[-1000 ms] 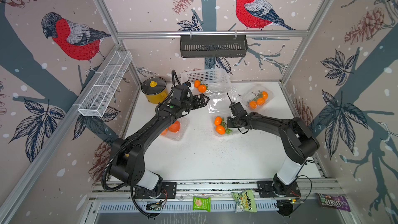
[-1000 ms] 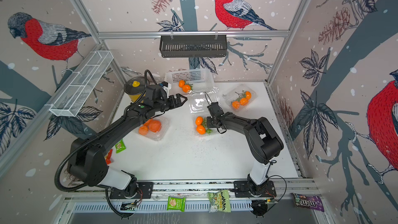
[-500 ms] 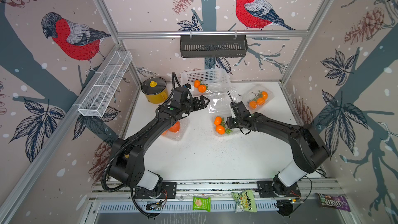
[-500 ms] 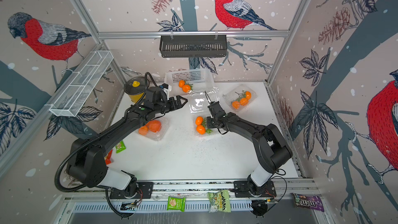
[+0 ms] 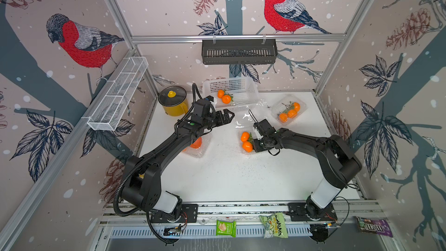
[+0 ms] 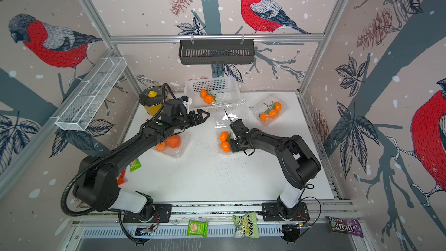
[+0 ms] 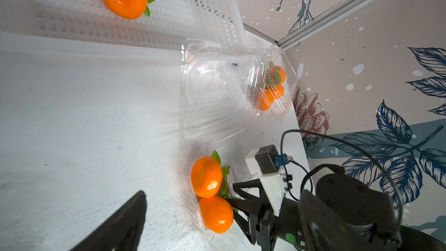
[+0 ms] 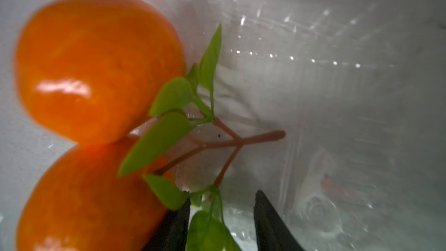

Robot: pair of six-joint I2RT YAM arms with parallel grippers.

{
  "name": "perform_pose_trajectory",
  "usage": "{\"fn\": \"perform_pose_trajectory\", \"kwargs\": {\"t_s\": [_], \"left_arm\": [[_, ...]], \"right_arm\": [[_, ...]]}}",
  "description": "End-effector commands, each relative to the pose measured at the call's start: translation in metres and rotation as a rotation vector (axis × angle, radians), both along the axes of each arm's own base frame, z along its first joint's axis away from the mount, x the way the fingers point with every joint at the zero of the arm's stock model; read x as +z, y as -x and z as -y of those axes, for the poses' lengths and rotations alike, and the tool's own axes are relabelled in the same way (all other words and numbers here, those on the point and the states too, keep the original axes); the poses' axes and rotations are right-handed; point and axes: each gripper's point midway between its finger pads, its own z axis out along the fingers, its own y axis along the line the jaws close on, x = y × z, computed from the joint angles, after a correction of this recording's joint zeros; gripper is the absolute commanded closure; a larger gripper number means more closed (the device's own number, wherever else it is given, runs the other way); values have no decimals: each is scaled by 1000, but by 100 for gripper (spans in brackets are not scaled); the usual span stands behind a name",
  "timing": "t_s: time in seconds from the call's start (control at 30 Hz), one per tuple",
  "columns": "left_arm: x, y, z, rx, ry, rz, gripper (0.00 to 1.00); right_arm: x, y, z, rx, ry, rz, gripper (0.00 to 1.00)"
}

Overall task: Take oranges out of containers
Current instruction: Pick up the orange from the packing box, then place the orange in the basket.

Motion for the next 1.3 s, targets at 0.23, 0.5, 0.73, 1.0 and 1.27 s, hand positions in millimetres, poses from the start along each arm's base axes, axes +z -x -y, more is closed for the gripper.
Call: {"fn": "perform_pose_trajectory", "kwargs": {"t_s": [0.23,0.5,0.73,1.0,1.27], "left_arm": [[9,-1,1,-2,11,36,3],[31,-2,5,-13,51,66,3],[70,3,1,3,100,152,3],[122,5,-22,95,127,302,3],[139,6,-69,224,162,356,3]], "right_arm": [[0,-14,4,-60,45,26,87],[61,-28,8,-109,4,146,93],[133,-44,-2,-117,-80,253,93],[219,-114,-47,-95,-160,425,91],[234,-208,-105,-113,-176,483,90]]}}
